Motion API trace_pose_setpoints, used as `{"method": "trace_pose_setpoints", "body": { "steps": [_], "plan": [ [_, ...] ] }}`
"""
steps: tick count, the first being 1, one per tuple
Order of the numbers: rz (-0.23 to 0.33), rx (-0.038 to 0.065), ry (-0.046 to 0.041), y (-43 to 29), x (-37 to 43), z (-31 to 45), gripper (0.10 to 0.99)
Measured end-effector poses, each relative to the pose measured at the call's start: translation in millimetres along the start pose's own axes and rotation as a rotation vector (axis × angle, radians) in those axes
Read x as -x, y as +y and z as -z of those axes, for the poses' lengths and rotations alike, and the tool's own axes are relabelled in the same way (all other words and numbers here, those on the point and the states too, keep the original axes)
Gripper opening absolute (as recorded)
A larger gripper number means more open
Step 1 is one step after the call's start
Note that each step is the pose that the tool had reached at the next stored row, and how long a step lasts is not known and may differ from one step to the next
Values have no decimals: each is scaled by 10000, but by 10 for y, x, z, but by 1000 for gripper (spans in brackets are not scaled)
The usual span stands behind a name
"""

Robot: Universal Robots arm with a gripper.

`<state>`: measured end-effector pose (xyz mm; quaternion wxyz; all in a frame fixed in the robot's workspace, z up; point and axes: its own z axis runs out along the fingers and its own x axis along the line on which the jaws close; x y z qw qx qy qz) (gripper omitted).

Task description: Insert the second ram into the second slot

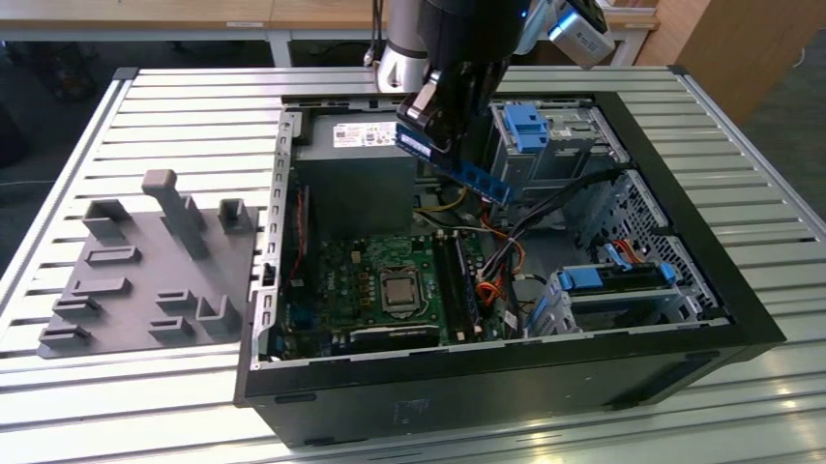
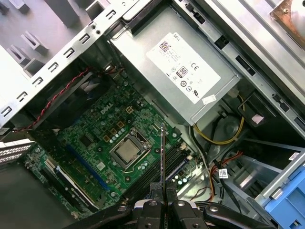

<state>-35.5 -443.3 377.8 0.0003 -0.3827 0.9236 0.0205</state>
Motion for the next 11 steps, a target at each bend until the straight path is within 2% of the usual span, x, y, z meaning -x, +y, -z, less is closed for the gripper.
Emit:
{"method": "trace_pose_setpoints", "body": {
  "steps": [11],
  "plan": [
    [-193, -3, -7, 0, 0, 0, 137]
  ]
}}
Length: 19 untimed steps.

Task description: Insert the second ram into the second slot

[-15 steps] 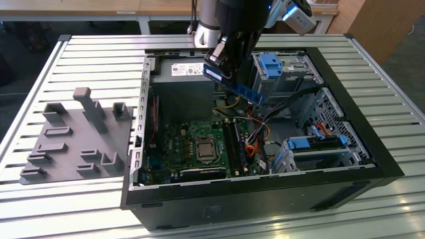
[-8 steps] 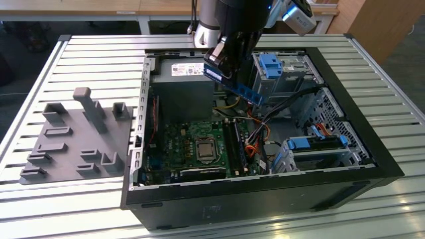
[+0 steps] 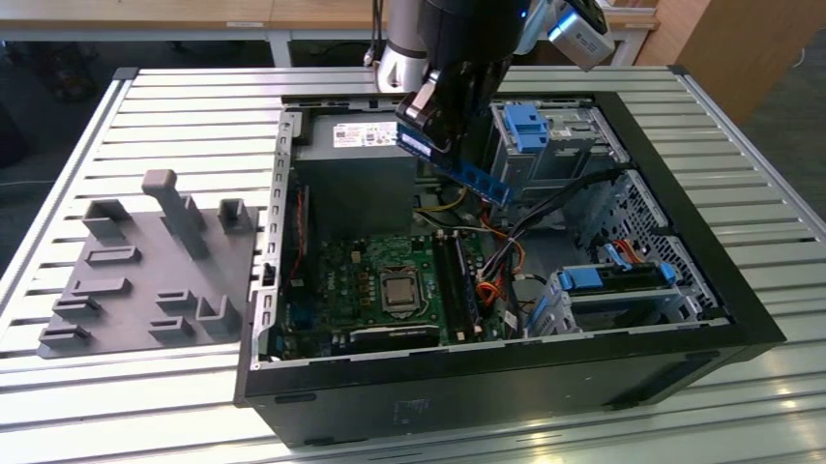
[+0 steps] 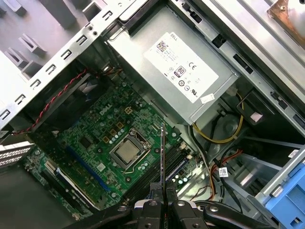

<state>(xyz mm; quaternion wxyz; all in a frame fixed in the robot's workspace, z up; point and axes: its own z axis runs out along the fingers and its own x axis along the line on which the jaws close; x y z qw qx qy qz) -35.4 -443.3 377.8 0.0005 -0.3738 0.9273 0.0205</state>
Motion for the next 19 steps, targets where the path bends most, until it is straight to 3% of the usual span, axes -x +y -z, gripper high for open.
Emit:
{"method": "trace_pose_setpoints", "body": {
  "steps": [19],
  "plan": [
    [-269, -4, -10, 0, 0, 0, 137]
  ]
}}
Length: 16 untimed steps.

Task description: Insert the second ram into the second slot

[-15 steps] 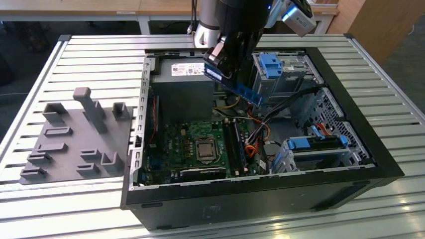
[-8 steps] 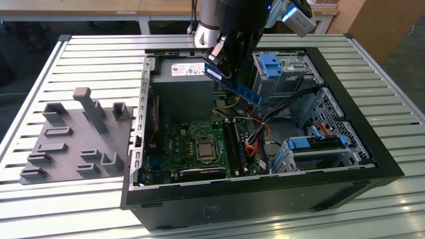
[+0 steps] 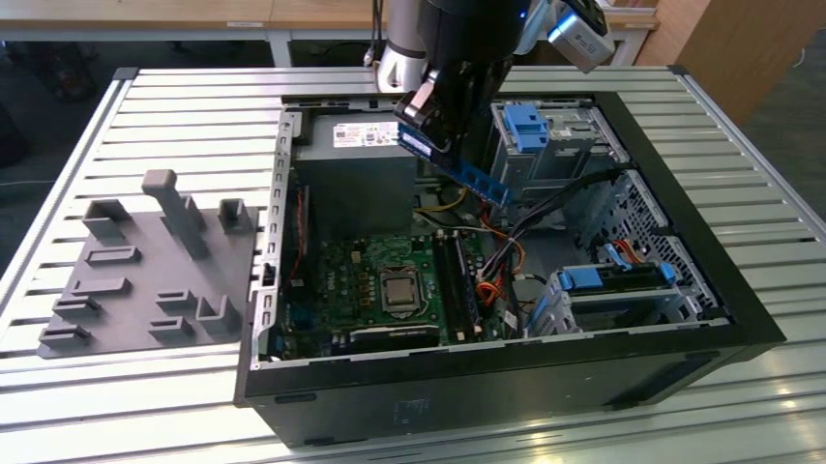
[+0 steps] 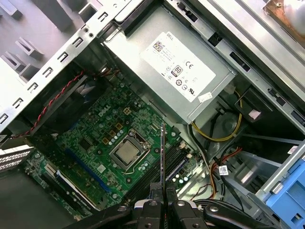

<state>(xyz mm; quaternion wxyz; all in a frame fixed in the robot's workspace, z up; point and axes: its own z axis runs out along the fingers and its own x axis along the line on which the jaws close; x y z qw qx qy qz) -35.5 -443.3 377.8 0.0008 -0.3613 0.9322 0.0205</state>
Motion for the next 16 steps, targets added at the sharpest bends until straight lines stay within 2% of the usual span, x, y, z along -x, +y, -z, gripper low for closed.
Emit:
{"method": "trace_pose_setpoints", "body": {
  "steps": [16],
  "plan": [
    [-172, -3, -6, 0, 0, 0, 137]
  ]
}}
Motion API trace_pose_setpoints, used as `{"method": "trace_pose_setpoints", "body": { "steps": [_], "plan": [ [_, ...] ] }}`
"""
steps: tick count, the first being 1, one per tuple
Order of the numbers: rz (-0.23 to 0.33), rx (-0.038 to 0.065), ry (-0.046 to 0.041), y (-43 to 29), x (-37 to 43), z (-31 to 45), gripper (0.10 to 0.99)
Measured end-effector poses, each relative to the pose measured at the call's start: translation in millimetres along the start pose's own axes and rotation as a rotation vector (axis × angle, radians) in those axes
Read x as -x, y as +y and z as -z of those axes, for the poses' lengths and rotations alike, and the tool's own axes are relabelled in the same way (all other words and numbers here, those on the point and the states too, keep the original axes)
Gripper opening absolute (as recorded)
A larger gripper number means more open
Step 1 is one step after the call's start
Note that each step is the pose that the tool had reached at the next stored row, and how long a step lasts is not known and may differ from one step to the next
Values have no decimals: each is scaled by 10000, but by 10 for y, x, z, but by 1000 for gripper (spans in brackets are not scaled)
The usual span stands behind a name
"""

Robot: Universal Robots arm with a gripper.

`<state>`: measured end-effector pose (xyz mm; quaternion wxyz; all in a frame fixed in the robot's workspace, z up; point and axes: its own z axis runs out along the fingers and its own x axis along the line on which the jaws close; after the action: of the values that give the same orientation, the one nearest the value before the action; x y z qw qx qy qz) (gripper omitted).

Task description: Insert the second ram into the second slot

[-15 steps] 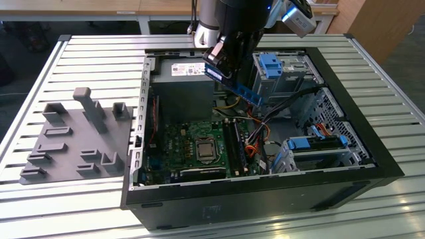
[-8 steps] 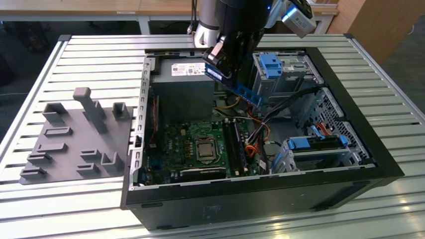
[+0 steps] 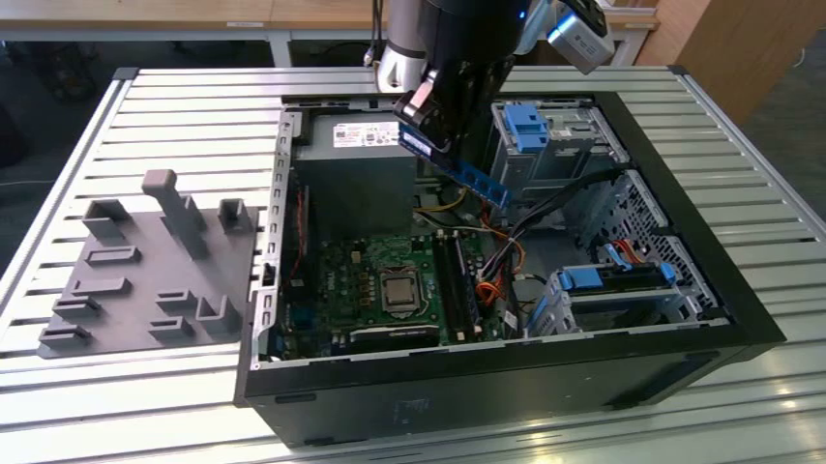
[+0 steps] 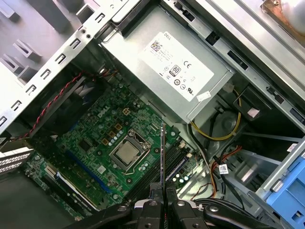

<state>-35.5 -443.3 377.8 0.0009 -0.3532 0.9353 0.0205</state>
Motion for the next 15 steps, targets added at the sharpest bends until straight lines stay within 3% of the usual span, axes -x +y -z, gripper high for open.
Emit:
{"method": "trace_pose_setpoints", "body": {
  "steps": [15],
  "plan": [
    [-356, -5, -14, 0, 0, -1, 137]
  ]
}}
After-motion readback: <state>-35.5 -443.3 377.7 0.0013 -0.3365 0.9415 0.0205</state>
